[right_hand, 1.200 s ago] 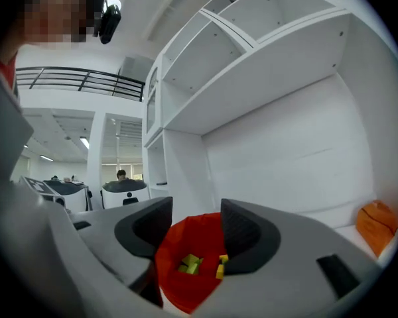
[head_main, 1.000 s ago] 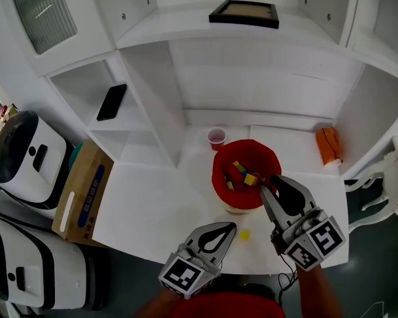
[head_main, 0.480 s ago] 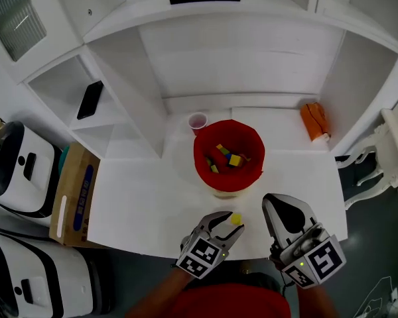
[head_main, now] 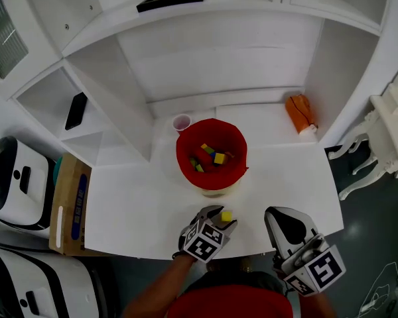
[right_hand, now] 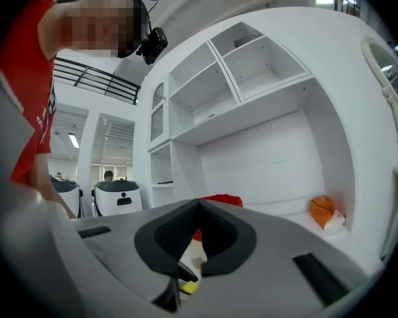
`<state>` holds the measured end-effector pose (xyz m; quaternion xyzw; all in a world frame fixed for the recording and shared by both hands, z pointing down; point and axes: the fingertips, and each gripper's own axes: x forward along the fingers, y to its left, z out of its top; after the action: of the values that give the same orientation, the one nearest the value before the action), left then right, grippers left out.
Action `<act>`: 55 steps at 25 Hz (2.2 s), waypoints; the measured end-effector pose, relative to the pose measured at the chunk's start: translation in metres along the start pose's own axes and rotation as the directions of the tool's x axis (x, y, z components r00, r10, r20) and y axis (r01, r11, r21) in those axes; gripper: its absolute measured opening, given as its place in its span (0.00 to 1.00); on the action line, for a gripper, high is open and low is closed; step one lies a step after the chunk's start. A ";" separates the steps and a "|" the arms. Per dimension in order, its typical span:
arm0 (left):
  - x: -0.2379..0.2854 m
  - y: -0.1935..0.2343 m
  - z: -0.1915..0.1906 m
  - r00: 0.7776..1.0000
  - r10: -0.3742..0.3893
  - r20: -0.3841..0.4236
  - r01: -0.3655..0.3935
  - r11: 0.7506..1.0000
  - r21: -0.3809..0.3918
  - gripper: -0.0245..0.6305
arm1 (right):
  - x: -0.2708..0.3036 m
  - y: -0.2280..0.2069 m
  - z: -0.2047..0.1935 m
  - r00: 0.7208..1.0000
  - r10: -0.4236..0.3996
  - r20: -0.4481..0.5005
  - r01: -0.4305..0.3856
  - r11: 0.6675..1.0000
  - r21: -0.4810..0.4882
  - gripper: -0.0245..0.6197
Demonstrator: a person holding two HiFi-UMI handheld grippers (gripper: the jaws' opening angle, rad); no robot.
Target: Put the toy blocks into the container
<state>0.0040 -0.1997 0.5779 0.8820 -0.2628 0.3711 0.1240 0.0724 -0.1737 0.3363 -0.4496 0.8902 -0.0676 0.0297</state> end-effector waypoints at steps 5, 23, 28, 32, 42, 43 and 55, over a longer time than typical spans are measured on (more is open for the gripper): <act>0.002 -0.001 -0.002 1.000 0.009 0.000 -0.009 1.000 -0.012 0.37 | -0.009 -0.006 -0.003 1.000 -0.020 -0.008 0.020 1.000 0.006 0.02; -0.179 0.036 0.175 0.729 0.196 0.656 -0.085 0.977 -0.197 0.37 | -0.009 0.001 -0.021 0.999 0.028 -0.027 -0.026 0.997 0.067 0.02; -0.168 0.092 0.198 0.742 0.264 0.617 -0.156 0.962 -0.224 0.37 | -0.009 0.010 -0.015 0.999 0.047 -0.015 -0.047 0.997 0.058 0.02; -0.155 0.115 0.201 0.757 0.299 0.581 -0.194 0.952 -0.236 0.38 | -0.012 0.010 -0.013 0.999 0.045 -0.008 -0.044 0.998 0.054 0.02; -0.185 0.072 0.202 0.691 0.221 0.688 -0.147 0.975 -0.166 0.35 | -0.004 0.015 -0.010 0.999 0.053 0.008 -0.053 0.997 0.057 0.02; -0.193 0.060 0.201 0.672 0.205 0.712 -0.134 0.979 -0.155 0.29 | -0.003 0.018 -0.008 0.998 0.059 0.014 -0.060 0.997 0.056 0.02; -0.207 -0.033 0.145 0.721 0.130 0.680 -0.091 0.991 -0.093 0.05 | 0.006 0.045 0.018 0.986 0.124 0.115 -0.116 0.991 -0.071 0.02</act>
<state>-0.0133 -0.1552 0.3280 0.9356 -0.3519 0.0195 0.0194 0.0349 -0.1541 0.3118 -0.3990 0.9140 -0.0101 0.0723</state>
